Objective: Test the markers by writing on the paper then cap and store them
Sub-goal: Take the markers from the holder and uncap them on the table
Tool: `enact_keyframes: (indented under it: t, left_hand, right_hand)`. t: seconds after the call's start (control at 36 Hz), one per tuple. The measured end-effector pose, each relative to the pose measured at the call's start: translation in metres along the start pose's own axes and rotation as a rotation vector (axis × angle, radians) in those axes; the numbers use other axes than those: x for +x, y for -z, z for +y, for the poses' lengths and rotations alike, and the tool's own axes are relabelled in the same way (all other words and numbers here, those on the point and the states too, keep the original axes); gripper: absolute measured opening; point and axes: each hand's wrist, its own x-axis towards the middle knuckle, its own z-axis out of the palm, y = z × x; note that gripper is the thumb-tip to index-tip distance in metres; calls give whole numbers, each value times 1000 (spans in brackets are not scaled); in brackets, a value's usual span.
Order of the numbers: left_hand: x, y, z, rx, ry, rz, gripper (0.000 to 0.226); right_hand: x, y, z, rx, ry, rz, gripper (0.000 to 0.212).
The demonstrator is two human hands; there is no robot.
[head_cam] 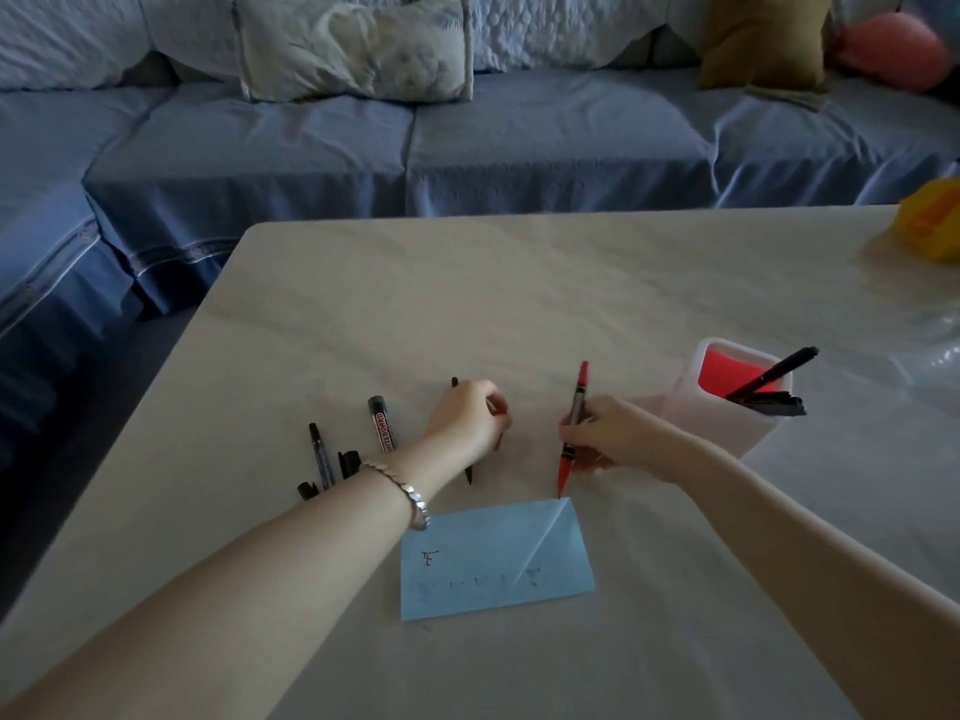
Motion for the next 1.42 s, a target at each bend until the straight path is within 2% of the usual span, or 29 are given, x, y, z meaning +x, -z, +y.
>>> enact_keyframes:
  t: [0.11,0.22,0.36,0.61,0.69,0.78,0.86,0.94,1.03,1.14,1.25,1.31,1.36,1.42]
  left_hand:
    - [12,-13,-4,95,6,-46,12]
    - [16,-17,-9,193,-54,-69,14]
    - [16,-15,-18,273,-75,-69,20]
    - [-6,1,-16,236,-138,22,21]
    - [-19,4,-11,205,-163,-2,19]
    - [-30,4,-6,217,-200,-36,23]
    - [-39,1,0,227,-239,-34,18]
    - [-47,-1,7,190,-237,-36,19]
    - [-57,-2,12,109,-186,-69,19]
    - [-63,-1,13,26,-153,-71,18]
    - [-65,4,15,-40,-160,-62,19]
    - [-68,7,18,-42,-177,-57,18]
    - [-69,9,25,-105,-190,-73,26]
    - [-72,11,35,-320,-119,-127,36]
  right_hand:
    - [20,-16,0,-258,33,30,33]
    - [30,-28,4,-462,107,151,43]
    - [32,-38,9,-353,158,210,40]
    - [14,-31,12,-314,145,327,39]
    - [-14,0,5,-407,230,464,33]
    - [-47,44,-1,-442,321,738,26]
    - [-64,91,3,-466,163,948,37]
    - [-62,123,16,-538,-156,903,53]
    - [-49,134,32,-503,-225,832,38]
    - [-46,129,42,-475,-100,823,23]
    - [-68,112,30,-503,145,875,17]
    - [-81,99,21,-494,301,879,17]
    - [-91,80,14,-471,528,910,15]
    - [-99,57,9,-455,767,886,19]
